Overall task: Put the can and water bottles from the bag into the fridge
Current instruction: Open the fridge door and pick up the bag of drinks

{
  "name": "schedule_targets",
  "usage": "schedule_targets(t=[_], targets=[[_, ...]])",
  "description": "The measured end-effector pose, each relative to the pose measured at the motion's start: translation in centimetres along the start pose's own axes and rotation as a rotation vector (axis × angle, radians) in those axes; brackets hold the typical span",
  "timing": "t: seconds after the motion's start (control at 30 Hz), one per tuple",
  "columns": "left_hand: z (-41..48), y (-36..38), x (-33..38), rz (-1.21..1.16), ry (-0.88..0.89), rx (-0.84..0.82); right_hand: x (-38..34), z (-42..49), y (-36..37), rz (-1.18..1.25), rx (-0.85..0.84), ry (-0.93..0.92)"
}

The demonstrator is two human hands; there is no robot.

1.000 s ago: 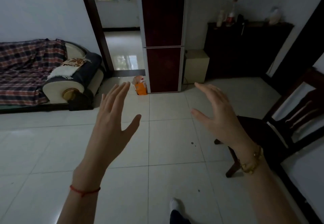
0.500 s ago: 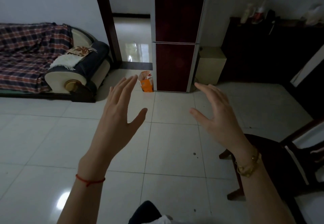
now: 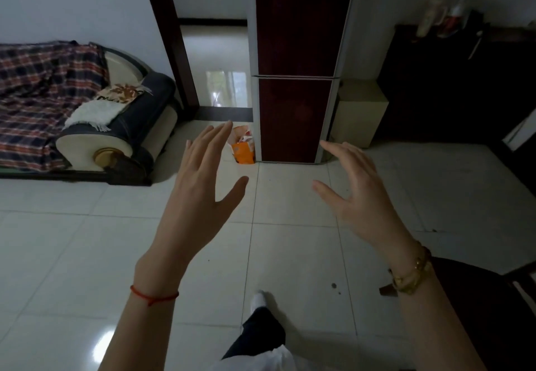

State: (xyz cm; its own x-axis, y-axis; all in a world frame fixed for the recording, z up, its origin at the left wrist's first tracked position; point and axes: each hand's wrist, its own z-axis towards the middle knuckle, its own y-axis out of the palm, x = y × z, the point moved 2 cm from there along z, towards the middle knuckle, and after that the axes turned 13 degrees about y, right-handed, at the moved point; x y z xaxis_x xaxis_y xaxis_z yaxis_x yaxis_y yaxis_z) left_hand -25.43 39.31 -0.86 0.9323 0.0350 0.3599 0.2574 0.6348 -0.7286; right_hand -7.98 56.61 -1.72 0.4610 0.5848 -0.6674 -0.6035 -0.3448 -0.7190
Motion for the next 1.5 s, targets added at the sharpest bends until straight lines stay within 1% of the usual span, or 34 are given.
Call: schedule_targets(t=[0.33,0.57,0.87,1.03,1.13,1.3,1.5], targets=[[13.6,2.0,-13.1,0.011,-0.010,0.000,-2.0,18.3,4.2,0.043,0.035,-0.023],[19.8,4.4,-19.9,0.005,-0.021,-0.030,-1.3,27.1,6.7,0.054,0.040,0.003],[27.2,9.1,-28.5,0.006,-0.045,-0.086,1.0,39.0,11.2,0.049,0.002,0.013],[33.0,11.7,-33.9,0.016,-0.048,-0.049,2.0,48.3,13.3,0.052,-0.002,-0.013],[37.8,12.9,-37.0,0.024,-0.080,-0.033,2.1,54.7,13.7,0.035,-0.001,-0.049],[45.5,14.8,-42.0,0.047,-0.073,-0.008,1.8,64.8,14.3,0.039,0.011,-0.093],[51.5,17.3,-46.7,0.030,-0.113,0.002,2.1,73.3,16.1,0.025,0.012,-0.123]])
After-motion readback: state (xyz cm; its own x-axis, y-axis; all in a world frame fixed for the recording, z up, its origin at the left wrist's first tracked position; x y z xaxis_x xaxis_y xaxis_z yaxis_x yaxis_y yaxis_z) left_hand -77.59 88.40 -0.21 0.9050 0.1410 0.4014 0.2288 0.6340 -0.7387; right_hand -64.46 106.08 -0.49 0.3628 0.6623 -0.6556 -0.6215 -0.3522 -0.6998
